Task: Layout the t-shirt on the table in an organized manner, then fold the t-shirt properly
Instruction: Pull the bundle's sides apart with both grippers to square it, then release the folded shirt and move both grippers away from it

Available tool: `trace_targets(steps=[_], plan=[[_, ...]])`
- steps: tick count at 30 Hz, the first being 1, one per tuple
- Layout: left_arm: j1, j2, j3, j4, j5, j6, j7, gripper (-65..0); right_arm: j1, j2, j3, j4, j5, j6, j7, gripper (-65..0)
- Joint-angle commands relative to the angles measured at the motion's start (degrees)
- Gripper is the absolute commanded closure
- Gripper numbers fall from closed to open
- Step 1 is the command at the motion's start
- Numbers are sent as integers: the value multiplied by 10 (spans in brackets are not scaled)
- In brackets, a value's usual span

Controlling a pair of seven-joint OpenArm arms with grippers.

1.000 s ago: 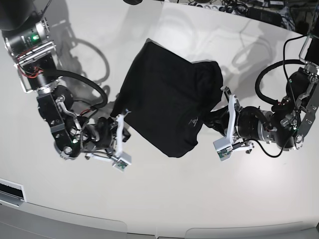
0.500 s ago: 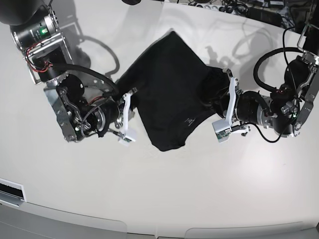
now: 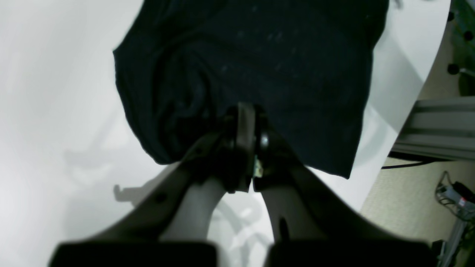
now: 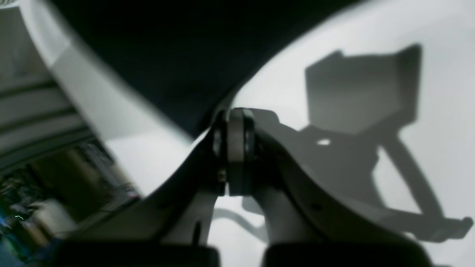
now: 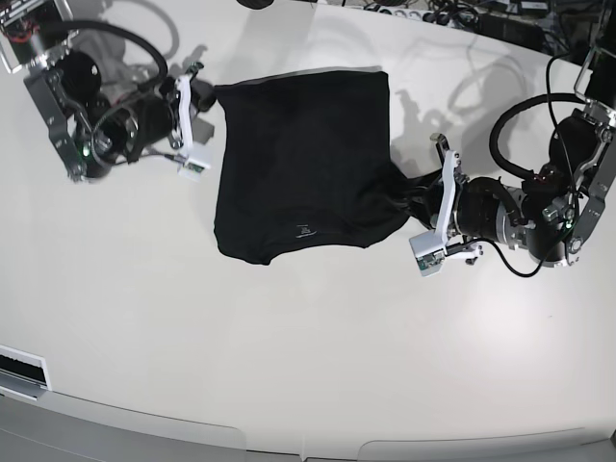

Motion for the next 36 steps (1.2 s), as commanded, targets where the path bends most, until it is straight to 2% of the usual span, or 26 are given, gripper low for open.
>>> trace_targets(steps=[1,8,10,12,15,17,19,21,24,27,29,31,34,36], plan=[[-11,-8,-7,8,-9,-2,-9,0,-5,3,3,24,15,3,2,0],[-11,-8,-9,8,-8,-2,-8,0,-40,3,11,99,-5,-5,3,0],[-11,-8,-18,8,5,2,-8,0,-40,3,31,122,-48,-41,9,0],[-11,-8,-35,8,17,19,-9,0,-40,3,61,139,-115,-86,26,0],[-11,-8,-72,8,16,33,-10,0,-43,0,108,140,-223,-171,69,0],[-9,-8,-96,8,12,33,-10,0,-45,-7,132,136,-244,-205,90,0],[-9,-8,-113,8,2,33,-7,0,-45,-18,144,119,-243,-221,96,0],[-9,-8,-122,8,1,33,-3,0,-45,-31,144,93,-241,-219,105,0],[-9,-8,-125,8,2,33,1,0,-45,-56,144,45,-241,-193,135,0],[-7,-8,-125,8,2,33,2,0,-44,-82,144,19,-239,-176,132,0],[-2,-8,-125,8,2,33,2,0,-48,-96,144,17,-218,-144,124,0],[6,-8,-125,8,2,33,2,0,-55,-106,144,17,-161,-101,112,0],[17,-8,-125,8,2,33,2,0,-68,-125,144,17,-88,-35,67,0],[21,-8,-125,8,2,32,2,0,-74,-135,144,17,-61,-10,36,0]])
